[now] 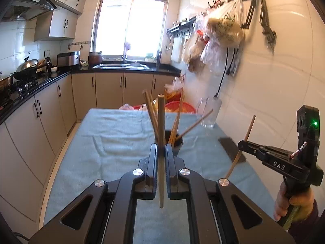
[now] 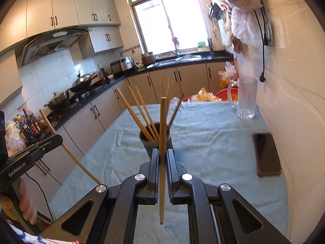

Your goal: Organize utensils

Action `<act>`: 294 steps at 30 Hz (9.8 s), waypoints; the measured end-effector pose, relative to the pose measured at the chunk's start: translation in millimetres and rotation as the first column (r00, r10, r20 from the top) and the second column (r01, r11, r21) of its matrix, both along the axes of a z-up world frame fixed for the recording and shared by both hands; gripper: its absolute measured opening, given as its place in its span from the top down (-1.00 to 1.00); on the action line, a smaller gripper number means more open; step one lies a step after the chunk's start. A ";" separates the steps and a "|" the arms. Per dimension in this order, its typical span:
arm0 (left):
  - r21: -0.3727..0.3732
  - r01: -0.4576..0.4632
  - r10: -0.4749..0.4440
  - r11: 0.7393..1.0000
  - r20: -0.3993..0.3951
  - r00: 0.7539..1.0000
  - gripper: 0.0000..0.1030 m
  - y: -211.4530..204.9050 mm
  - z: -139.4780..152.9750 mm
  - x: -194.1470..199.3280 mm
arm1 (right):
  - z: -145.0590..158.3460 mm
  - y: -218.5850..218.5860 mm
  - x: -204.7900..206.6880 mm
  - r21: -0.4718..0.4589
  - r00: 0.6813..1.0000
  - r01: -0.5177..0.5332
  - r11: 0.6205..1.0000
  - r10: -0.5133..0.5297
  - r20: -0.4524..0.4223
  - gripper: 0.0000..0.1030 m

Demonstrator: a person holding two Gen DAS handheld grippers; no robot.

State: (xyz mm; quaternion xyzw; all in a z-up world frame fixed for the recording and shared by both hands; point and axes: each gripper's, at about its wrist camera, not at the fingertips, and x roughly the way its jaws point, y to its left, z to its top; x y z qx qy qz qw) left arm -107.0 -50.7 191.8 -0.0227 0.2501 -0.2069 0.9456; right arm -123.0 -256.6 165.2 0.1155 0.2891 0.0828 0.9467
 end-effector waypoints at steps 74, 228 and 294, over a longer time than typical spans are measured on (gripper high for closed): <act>0.060 -0.041 0.044 0.997 -0.049 0.998 0.87 -68.9 -46.5 136.7 | -30.7 14.4 157.9 0.025 0.997 0.071 0.997 -0.070 -0.044 0.86; 0.040 0.026 -0.021 0.999 -0.109 0.994 0.87 -49.8 -62.2 129.1 | -34.8 21.3 155.3 -0.026 0.998 0.060 0.998 -0.061 -0.035 0.84; -0.001 -0.027 0.026 1.000 -0.185 0.982 0.83 -42.0 -55.1 169.3 | -40.7 23.6 156.5 -0.028 0.998 0.043 0.999 -0.045 -0.050 0.84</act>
